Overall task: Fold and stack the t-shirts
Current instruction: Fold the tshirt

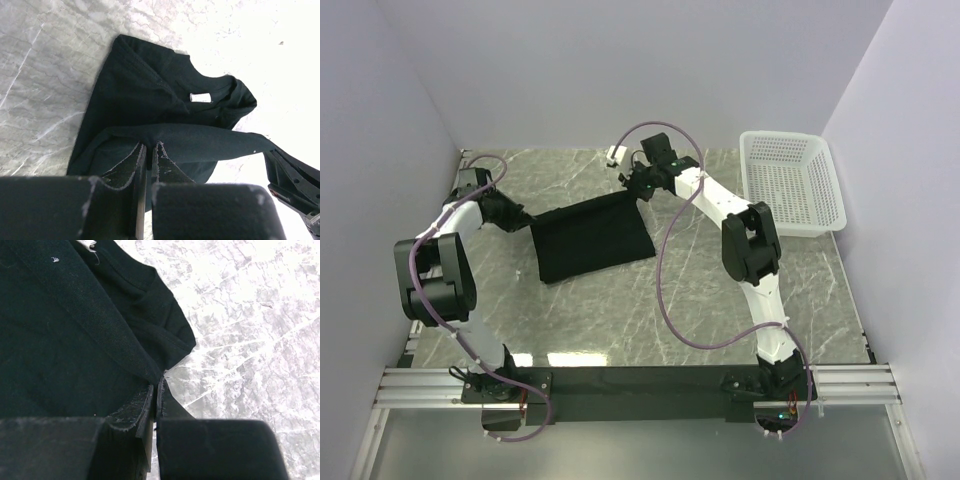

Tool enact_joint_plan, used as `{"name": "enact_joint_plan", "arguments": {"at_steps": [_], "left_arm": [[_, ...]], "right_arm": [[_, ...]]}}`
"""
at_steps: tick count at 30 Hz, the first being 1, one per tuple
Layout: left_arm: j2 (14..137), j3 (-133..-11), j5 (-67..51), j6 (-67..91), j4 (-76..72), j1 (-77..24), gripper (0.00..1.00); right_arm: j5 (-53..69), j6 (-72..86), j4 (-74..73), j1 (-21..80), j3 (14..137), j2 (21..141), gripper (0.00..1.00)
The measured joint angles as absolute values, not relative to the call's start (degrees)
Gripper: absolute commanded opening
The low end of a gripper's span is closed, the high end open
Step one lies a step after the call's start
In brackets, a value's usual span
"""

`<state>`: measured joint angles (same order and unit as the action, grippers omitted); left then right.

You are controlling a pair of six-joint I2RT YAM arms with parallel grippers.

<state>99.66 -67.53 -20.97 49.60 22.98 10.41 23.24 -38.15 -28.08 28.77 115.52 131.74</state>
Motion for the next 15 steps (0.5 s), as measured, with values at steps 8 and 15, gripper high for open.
{"name": "enact_joint_plan", "arguments": {"at_steps": [8,15], "left_arm": [[100.42,-67.55,-20.10,49.63,22.94,10.41,0.01],[102.98,-69.93,-19.79,49.80,23.00,10.41,0.40]], "right_arm": [[22.06,-37.91,-27.64,29.23,118.06,133.97,0.00],[18.92,-36.18,-26.55,29.47,119.04,135.92,0.53]]}}
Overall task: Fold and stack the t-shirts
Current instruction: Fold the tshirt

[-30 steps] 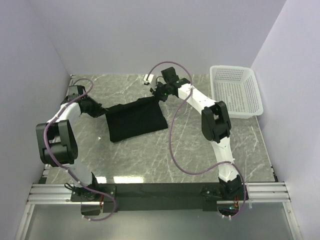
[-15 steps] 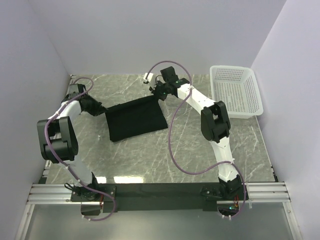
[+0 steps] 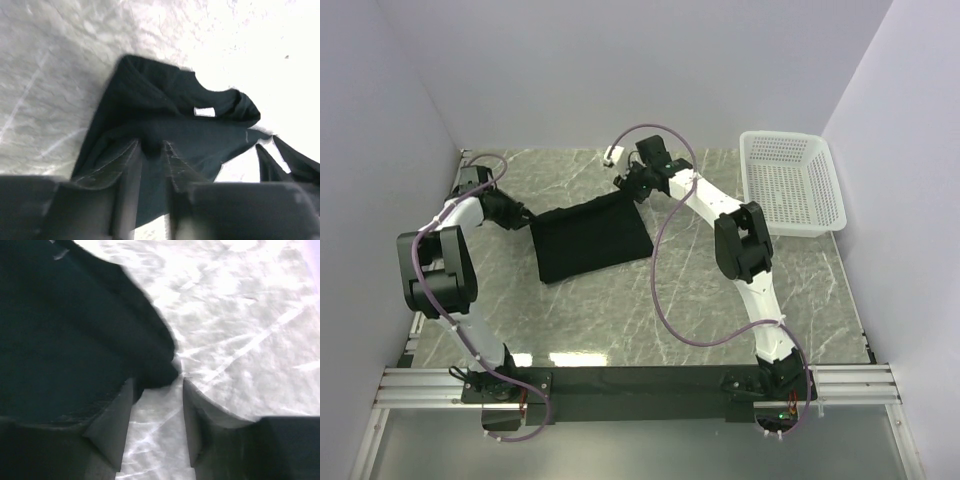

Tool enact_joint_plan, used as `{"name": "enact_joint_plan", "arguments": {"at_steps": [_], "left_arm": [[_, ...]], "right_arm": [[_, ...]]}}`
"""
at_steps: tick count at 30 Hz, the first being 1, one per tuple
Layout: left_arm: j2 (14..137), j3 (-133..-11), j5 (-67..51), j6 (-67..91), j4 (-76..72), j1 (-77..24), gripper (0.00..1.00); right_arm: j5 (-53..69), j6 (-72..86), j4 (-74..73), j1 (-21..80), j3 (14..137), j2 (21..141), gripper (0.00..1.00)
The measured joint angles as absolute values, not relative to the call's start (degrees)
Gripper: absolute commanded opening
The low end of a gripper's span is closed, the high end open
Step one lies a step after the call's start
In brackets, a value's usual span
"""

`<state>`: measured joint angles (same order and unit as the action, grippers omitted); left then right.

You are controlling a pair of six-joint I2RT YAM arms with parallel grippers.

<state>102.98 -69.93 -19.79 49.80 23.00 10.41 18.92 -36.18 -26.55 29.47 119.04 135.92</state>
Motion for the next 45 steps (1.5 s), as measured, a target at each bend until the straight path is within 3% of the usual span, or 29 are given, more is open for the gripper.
{"name": "enact_joint_plan", "arguments": {"at_steps": [3,6,12,15,16,22,26,29,45], "left_arm": [[103.04,-70.94,-18.85,50.24,23.31,10.59,0.53],[103.02,-72.84,-17.28,50.39,23.40,10.72,0.59],[100.18,-74.94,-14.26,48.58,23.40,10.81,0.62],[96.75,-74.81,-15.99,46.33,22.59,10.85,0.59],[95.70,-74.48,-17.17,45.84,21.61,10.87,0.58],[93.65,-70.74,-23.66,43.92,16.58,9.87,0.43],[97.19,-69.43,-25.61,43.70,15.99,8.10,0.32],[100.42,-69.43,-25.93,43.70,15.51,7.14,0.29],[108.75,-71.53,-25.61,43.64,14.44,5.89,0.28]], "right_arm": [[15.40,-34.37,-24.82,29.45,119.17,135.96,0.63],[12.38,-31.88,-22.65,29.41,120.11,135.98,0.64],[11.77,-29.47,-20.21,28.97,119.35,135.28,0.63],[16.38,-30.70,-22.17,28.32,117.75,133.75,0.48],[18.35,-31.51,-23.51,28.05,117.51,133.19,0.32],[25.19,-32.69,-28.56,27.53,117.93,132.07,0.00],[27.42,-30.20,-32.45,27.57,122.63,134.02,0.00],[27.70,-27.92,-32.64,27.70,123.76,134.63,0.00],[17.89,-22.28,-33.67,29.63,128.73,142.82,0.00]]}}
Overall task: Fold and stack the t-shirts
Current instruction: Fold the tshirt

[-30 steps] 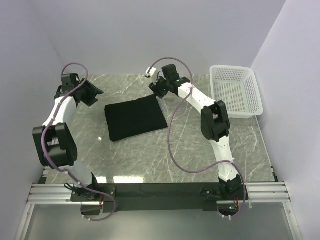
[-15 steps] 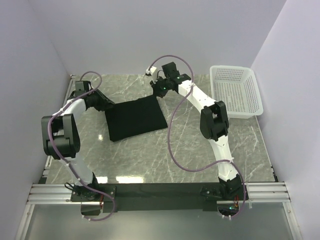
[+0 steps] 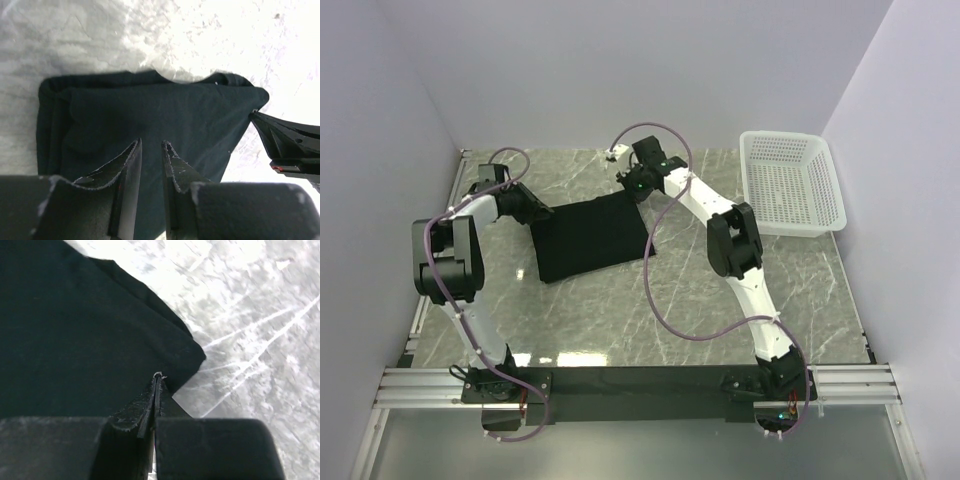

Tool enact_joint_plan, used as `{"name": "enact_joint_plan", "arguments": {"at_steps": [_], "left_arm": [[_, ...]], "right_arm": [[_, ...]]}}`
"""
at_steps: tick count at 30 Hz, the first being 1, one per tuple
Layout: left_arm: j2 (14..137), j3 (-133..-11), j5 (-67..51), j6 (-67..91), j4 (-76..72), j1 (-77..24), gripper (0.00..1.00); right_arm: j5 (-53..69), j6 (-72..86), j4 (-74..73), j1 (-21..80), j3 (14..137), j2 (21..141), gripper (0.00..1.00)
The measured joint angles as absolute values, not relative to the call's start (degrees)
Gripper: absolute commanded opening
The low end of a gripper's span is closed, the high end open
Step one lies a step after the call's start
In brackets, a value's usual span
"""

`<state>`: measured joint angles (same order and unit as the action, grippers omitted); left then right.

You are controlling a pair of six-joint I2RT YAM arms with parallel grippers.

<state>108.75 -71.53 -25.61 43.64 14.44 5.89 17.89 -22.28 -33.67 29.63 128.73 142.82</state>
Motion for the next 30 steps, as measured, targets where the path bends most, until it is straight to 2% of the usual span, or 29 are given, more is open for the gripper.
{"name": "enact_joint_plan", "arguments": {"at_steps": [12,30], "left_arm": [[114.28,-77.41,-18.52,43.48,16.51,5.89,0.32],[120.38,-86.72,-8.75,41.36,23.83,5.91,0.34]], "right_arm": [[9.06,-22.13,-33.30,30.39,130.30,144.68,0.00],[5.30,-22.87,-33.43,31.18,131.04,144.81,0.00]]}}
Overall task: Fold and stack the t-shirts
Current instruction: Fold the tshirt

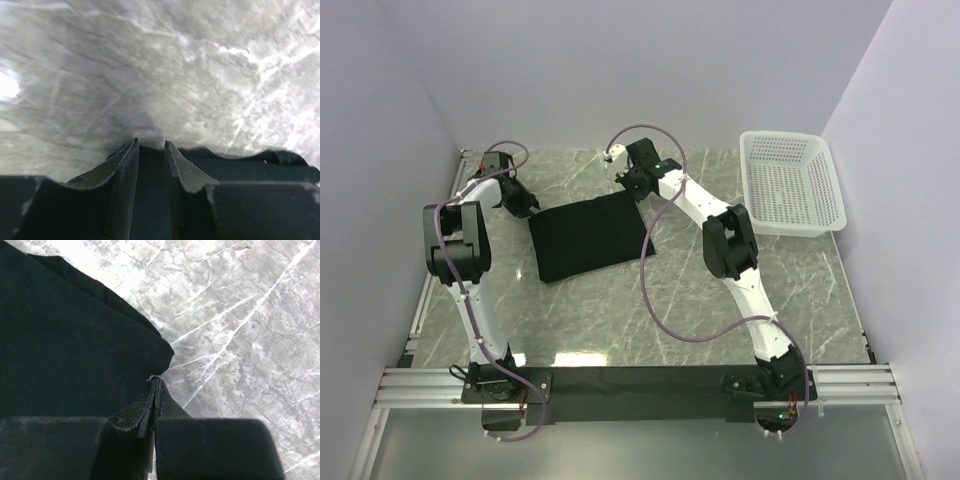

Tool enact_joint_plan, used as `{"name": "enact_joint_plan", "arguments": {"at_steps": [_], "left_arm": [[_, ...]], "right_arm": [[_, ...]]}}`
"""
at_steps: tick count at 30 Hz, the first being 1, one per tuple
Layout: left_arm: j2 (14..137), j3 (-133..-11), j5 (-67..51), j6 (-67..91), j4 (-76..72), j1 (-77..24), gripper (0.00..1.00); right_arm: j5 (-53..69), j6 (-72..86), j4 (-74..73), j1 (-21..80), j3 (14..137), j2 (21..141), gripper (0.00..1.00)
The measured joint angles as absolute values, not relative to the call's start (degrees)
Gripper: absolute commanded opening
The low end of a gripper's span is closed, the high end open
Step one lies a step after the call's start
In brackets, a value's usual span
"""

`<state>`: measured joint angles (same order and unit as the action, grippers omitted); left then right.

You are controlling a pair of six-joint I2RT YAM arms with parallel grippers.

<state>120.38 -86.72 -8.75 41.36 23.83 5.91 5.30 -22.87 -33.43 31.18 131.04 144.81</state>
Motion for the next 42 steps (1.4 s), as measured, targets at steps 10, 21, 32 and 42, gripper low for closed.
{"name": "enact_joint_plan", "arguments": {"at_steps": [10,21,32,42], "left_arm": [[120.46,-94.04,-1.56,37.69,28.05,6.02,0.52],[98.63,-77.78,-13.17,35.31,22.74,5.96,0.53],[84.18,-44.40,-30.87,45.12,8.25,0.58,0.52],[86.48,-39.62,-35.09,52.34,-5.74,-2.33,0.52]], "right_arm": [[5.58,-23.07,-32.51,30.63,129.19,143.98,0.00],[19.90,-27.20,-32.84,28.62,109.12,124.55,0.00],[43.75,-21.02,-38.61,31.59,105.89,123.92,0.00],[50.13,-8.21,-37.08,33.39,105.75,132.75,0.00]]}}
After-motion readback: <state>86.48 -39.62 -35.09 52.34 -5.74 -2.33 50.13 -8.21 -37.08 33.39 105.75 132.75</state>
